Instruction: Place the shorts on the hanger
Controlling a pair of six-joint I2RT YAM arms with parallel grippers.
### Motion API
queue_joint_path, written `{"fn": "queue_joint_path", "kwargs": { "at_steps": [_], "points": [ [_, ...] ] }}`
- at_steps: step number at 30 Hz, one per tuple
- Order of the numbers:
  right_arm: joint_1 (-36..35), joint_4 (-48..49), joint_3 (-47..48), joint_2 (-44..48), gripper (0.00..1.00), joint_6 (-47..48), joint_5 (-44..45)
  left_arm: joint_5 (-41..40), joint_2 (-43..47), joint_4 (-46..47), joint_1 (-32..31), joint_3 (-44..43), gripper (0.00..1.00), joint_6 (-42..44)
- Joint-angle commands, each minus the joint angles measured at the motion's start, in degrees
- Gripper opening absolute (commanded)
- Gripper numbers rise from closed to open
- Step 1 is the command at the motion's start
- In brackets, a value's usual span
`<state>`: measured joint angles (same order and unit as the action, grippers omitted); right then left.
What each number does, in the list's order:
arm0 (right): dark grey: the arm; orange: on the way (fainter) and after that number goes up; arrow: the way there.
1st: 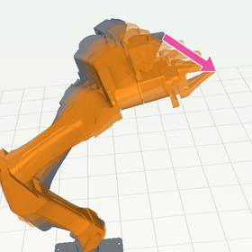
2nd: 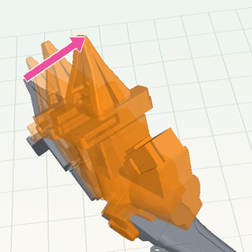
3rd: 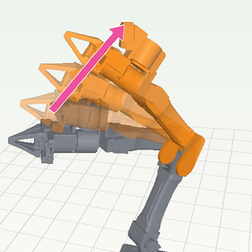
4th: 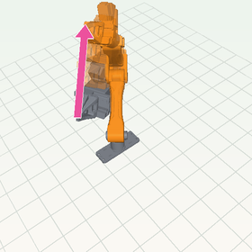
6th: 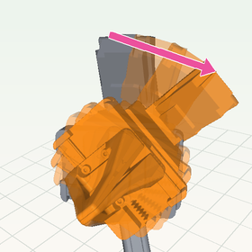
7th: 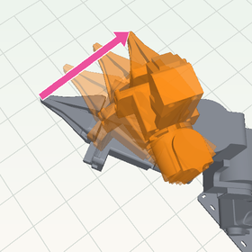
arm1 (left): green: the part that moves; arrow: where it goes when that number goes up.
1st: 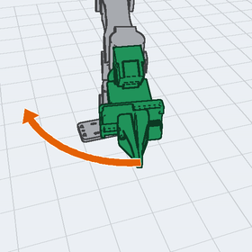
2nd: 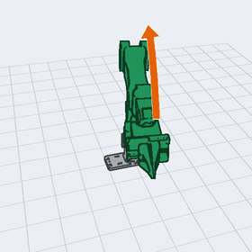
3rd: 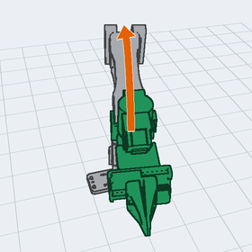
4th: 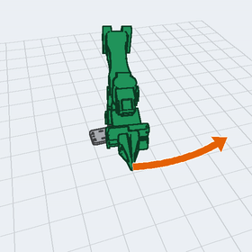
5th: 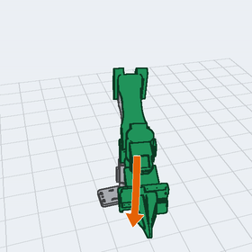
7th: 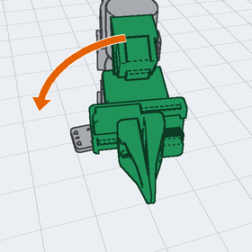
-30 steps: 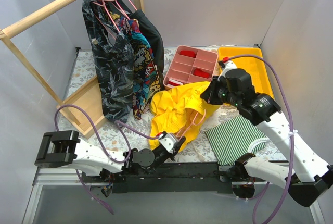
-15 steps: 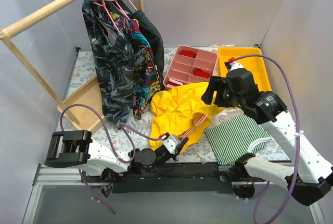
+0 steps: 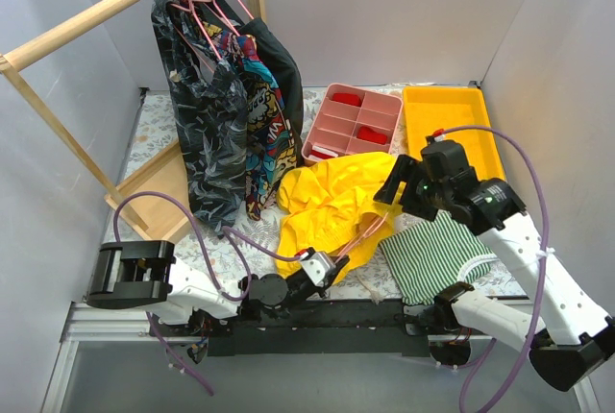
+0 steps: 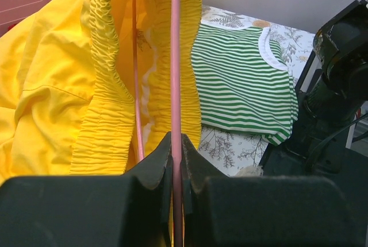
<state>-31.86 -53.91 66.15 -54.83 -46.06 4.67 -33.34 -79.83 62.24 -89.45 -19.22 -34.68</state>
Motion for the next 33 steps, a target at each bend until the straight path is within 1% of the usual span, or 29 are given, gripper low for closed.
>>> {"fn": "queue_joint_path", "kwargs": {
  "at_steps": [1, 3, 6, 8, 9, 10, 11, 12, 13, 14, 15, 16, 17, 18, 19, 20, 21, 23, 24, 26, 27, 29, 30, 32, 33],
  "points": [
    [1.18, 7.14, -5.31, -1.42, 0.75, -4.91, -9.05, 1.96, -0.24, 3.42, 0.24, -2.13, 0.0, 2.24],
    [1.62, 8.38, -6.29, -2.04, 0.66, -5.09, -10.81, 2.23, -0.59, 2.72, 0.24, -2.83, 0.0, 2.68],
    [2.76, 7.69, -6.3, -1.69, 0.5, -5.0, -10.21, 2.05, -1.64, 1.49, 0.33, -4.33, 0.0, 3.47],
    [3.9, 6.98, -6.21, -0.9, 0.31, -4.65, -9.5, 0.66, -1.99, -1.05, 0.59, -5.82, 0.0, 1.38],
    [4.34, 6.8, -6.3, -0.81, 0.18, -4.39, -9.5, 0.13, -1.99, -2.37, 0.77, -6.43, 0.0, -0.03],
    [4.87, 5.84, -6.3, -0.72, 0.02, -4.3, -9.5, -0.14, -1.56, -5.52, 1.2, -6.96, 0.0, -1.26],
    [5.05, 5.31, -6.21, -0.89, 0.01, -4.21, -9.5, -0.4, -1.29, -7.2, 1.38, -7.75, 0.0, -4.14],
    [5.22, 4.96, -6.3, -0.98, 0.01, -4.3, -9.59, -0.76, -0.86, -8.7, 1.56, -8.11, 0.03, -5.48],
    [5.31, 4.43, -6.38, -1.07, 0.01, -4.47, -9.59, -0.93, 0.45, -11.67, 1.91, -8.2, 0.1, -6.97],
    [5.31, 4.43, -6.47, -1.07, 0.01, -5.43, -9.59, -0.93, 1.25, -13.44, 2.0, -8.63, 0.24, -9.42],
    [5.4, 4.25, -6.82, -1.24, 0.01, -6.05, -9.59, -0.93, 2.39, -15.37, 2.17, -8.9, 0.28, -11.19],
    [5.4, 4.25, -6.91, -1.25, 0.01, -6.66, -9.59, -0.93, 3.36, -19.92, 2.35, -9.16, 0.33, -12.59],
    [5.4, 4.08, -6.91, -1.33, 0.01, -7.28, -9.41, -0.93, 5.8, -22.31, 2.35, -9.43, 0.49, -13.91],
    [5.4, 4.16, -6.74, -1.33, 0.01, -7.98, -9.24, -1.28, 7.13, -25.03, 2.44, -10.21, 0.53, -17.49],
    [5.4, 4.08, -6.56, -1.51, 0.01, -8.6, -9.06, -2.07, 8.36, -30.89, 2.35, -10.48, 0.58, -19.18],
    [5.4, 3.99, -6.47, -1.77, 0.01, -9.04, -8.97, -2.6, 11.6, -34.08, 2.44, -10.83, 0.61, -21.2],
    [5.4, 3.99, -6.12, -1.86, 0.01, -9.65, -9.06, -3.47, 13.11, -41.16, 2.52, -11.88, 0.62, -25.31],
    [5.4, 3.82, -5.68, -2.21, 0.01, -10.53, -9.06, -5.15, 18.01, -48.05, 2.53, -12.76, 0.62, -29.38],
    [5.4, 3.81, -5.51, -2.3, 0.01, -11.23, -8.97, -5.68, 19.61, -54.7, 2.53, -13.29, 0.58, -33.31],
    [5.49, 4.08, -4.98, -2.48, 0.01, -11.77, -9.15, -7.7, 21.82, -62.38, 2.53, -14.78, 0.55, -37.72],
    [5.4, 3.9, -4.8, -2.56, 0.01, -11.94, -8.97, -8.05, 23.13, -70.77, 2.61, -15.49, 0.51, -40.09],
    [5.4, 3.55, -4.45, -2.65, 0.01, -12.47, -8.45, -8.49, 23.67, -77.58, 2.53, -17.25, 0.49, -45.9],
    [5.4, 3.37, -4.36, -2.65, 0.01, -12.73, -8.27, -8.23, 23.67, -83.1, 2.7, -17.77, 0.47, -47.66],
    [5.4, 3.37, -4.1, -2.48, 0.01, -13.09, -7.92, -7.44, 22.88, -87.53, 2.7, -19.35, 0.47, -51.88],
    [5.49, 3.2, -4.01, -2.48, 0.01, -13.26, -7.83, -7.26, 22.18, -92.86, 2.61, -20.14, 0.47, -53.9]
  ]
}}
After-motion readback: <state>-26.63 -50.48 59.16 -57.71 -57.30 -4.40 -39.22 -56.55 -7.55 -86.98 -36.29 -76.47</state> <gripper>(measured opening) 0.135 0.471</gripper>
